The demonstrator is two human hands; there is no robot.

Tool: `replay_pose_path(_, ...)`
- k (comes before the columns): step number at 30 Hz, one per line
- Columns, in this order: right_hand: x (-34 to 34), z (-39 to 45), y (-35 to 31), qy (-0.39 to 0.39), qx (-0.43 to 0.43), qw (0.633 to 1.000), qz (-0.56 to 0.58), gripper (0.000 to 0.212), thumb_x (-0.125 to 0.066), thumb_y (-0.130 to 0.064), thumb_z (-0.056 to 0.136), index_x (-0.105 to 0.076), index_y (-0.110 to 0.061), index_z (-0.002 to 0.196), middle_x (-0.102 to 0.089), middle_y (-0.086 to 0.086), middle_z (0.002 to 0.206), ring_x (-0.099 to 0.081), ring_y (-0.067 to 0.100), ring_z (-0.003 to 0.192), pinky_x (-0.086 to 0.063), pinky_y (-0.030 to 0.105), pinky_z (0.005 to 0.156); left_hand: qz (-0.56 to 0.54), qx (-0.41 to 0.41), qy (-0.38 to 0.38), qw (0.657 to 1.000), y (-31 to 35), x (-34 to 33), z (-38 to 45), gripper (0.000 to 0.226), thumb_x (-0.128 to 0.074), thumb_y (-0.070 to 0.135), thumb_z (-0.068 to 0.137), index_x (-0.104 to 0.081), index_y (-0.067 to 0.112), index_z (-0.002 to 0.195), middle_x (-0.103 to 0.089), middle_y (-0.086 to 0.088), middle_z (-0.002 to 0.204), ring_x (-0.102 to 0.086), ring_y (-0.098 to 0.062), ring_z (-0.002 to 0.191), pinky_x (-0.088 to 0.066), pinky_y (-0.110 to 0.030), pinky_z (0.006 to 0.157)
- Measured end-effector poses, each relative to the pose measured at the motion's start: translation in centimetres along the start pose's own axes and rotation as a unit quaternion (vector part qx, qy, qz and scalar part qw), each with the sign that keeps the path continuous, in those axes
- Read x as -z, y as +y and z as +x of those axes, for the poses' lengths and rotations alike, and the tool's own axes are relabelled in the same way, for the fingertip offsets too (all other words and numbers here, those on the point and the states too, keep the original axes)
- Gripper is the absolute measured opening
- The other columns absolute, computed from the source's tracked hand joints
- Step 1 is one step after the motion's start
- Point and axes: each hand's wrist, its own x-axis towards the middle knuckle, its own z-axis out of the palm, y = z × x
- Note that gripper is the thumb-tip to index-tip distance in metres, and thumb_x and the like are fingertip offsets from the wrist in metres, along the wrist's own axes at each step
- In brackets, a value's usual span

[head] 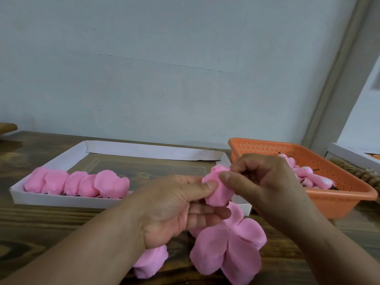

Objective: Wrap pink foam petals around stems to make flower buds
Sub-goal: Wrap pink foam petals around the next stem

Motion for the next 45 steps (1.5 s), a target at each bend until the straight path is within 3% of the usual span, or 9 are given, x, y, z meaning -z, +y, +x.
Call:
replay_pose_path(8, -0.4, 0.1, 0.3, 0.012, -0.022, 1.000, 0.002, 0.022, -0.067, -0.017, 0.080, -0.063, -0.005, 0.063, -0.057, 0.016, 0.059, -0.047, 0.023, 0.051, -0.040, 0.032, 0.048, -0.011, 0.005, 0.022, 1.000, -0.1, 0.0, 0.2, 0.033, -0.066, 0.022, 0.069, -0.071, 0.000, 0.092, -0.073, -0.018, 0.087, -0.072, -0.023, 0.070, -0.056, -0.025, 0.054)
replay_pose_path(13, 0.2, 0.2, 0.3, -0.028, -0.058, 0.997, 0.046, 0.011, -0.065, -0.002, 0.077, -0.067, -0.005, 0.067, -0.061, 0.020, 0.062, -0.052, 0.021, 0.055, -0.044, 0.031, 0.052, -0.017, -0.003, 0.023, 1.000, 0.0, 0.1, 0.3, 0.029, -0.066, 0.026, 0.068, -0.077, 0.002, 0.080, -0.073, -0.018, 0.086, -0.072, -0.021, 0.066, -0.056, -0.024, 0.053)
replay_pose_path(21, -1.0, -0.1, 0.4, 0.037, -0.032, 0.999, 0.014, 0.022, -0.064, 0.010, 0.070, -0.061, -0.010, 0.062, -0.053, 0.009, 0.049, -0.042, 0.008, 0.044, -0.038, 0.021, 0.042, -0.004, -0.022, 0.044, 0.999, -0.6, 0.0, 0.5, 0.030, -0.065, 0.026, 0.069, -0.075, 0.003, 0.086, -0.074, -0.016, 0.086, -0.072, -0.020, 0.068, -0.057, -0.024, 0.057)
replay_pose_path(27, -1.8, -0.3, 0.3, 0.066, -0.045, 0.997, 0.010, 0.033, -0.065, 0.004, 0.075, -0.058, -0.026, 0.088, -0.056, 0.005, 0.056, -0.046, 0.011, 0.047, -0.042, 0.025, 0.047, 0.019, -0.058, 0.076, 0.995, -1.3, -0.3, 0.7, 0.031, -0.065, 0.028, 0.064, -0.077, 0.007, 0.084, -0.075, -0.013, 0.086, -0.073, -0.024, 0.075, -0.060, -0.029, 0.068)
replay_pose_path(31, -1.8, -0.3, -0.2, 0.060, -0.065, 0.996, 0.014, 0.040, -0.063, 0.004, 0.077, -0.056, -0.032, 0.091, -0.058, 0.017, 0.062, -0.052, 0.031, 0.055, -0.049, 0.038, 0.059, 0.033, -0.087, 0.093, 0.991, -1.4, -0.5, 0.7, 0.035, -0.068, 0.032, 0.059, -0.077, 0.009, 0.084, -0.075, -0.013, 0.086, -0.072, -0.024, 0.074, -0.060, -0.029, 0.069)
replay_pose_path(36, -1.4, -0.4, -1.2, -0.014, -0.108, 0.992, 0.070, 0.038, -0.069, -0.015, 0.068, -0.059, -0.026, 0.104, -0.064, 0.006, 0.058, -0.057, 0.009, 0.052, -0.048, 0.014, 0.055, 0.059, -0.115, 0.109, 0.986, -1.6, -0.9, 0.6, 0.035, -0.069, 0.041, 0.058, -0.078, 0.017, 0.082, -0.075, -0.005, 0.075, -0.072, -0.020, 0.071, -0.058, -0.026, 0.064)
replay_pose_path(38, -1.3, -0.4, -1.2, -0.020, -0.116, 0.991, 0.064, 0.042, -0.070, -0.022, 0.065, -0.059, -0.023, 0.106, -0.064, 0.001, 0.056, -0.058, 0.006, 0.052, -0.048, 0.013, 0.055, 0.073, -0.122, 0.115, 0.983, -1.6, -1.0, 0.6, 0.032, -0.068, 0.042, 0.062, -0.078, 0.019, 0.082, -0.074, -0.003, 0.073, -0.071, -0.018, 0.069, -0.058, -0.024, 0.064)
replay_pose_path(43, -0.8, -0.1, -0.9, -0.041, -0.119, 0.991, 0.045, 0.009, -0.067, -0.015, 0.076, -0.068, -0.017, 0.085, -0.057, 0.003, 0.051, -0.050, 0.011, 0.048, -0.047, 0.026, 0.053, 0.125, -0.118, 0.111, 0.979, -1.7, -1.1, 0.5, 0.041, -0.068, 0.045, 0.060, -0.076, 0.018, 0.091, -0.076, -0.003, 0.084, -0.073, -0.018, 0.074, -0.059, -0.026, 0.068)
replay_pose_path(45, -0.5, -0.1, -0.7, -0.058, -0.112, 0.991, 0.045, 0.008, -0.066, -0.007, 0.081, -0.070, -0.011, 0.075, -0.057, -0.001, 0.048, -0.049, 0.006, 0.045, -0.044, 0.019, 0.047, 0.134, -0.101, 0.104, 0.980, -1.6, -1.0, 0.5, 0.040, -0.068, 0.042, 0.061, -0.076, 0.017, 0.091, -0.076, -0.005, 0.086, -0.072, -0.018, 0.072, -0.059, -0.027, 0.068)
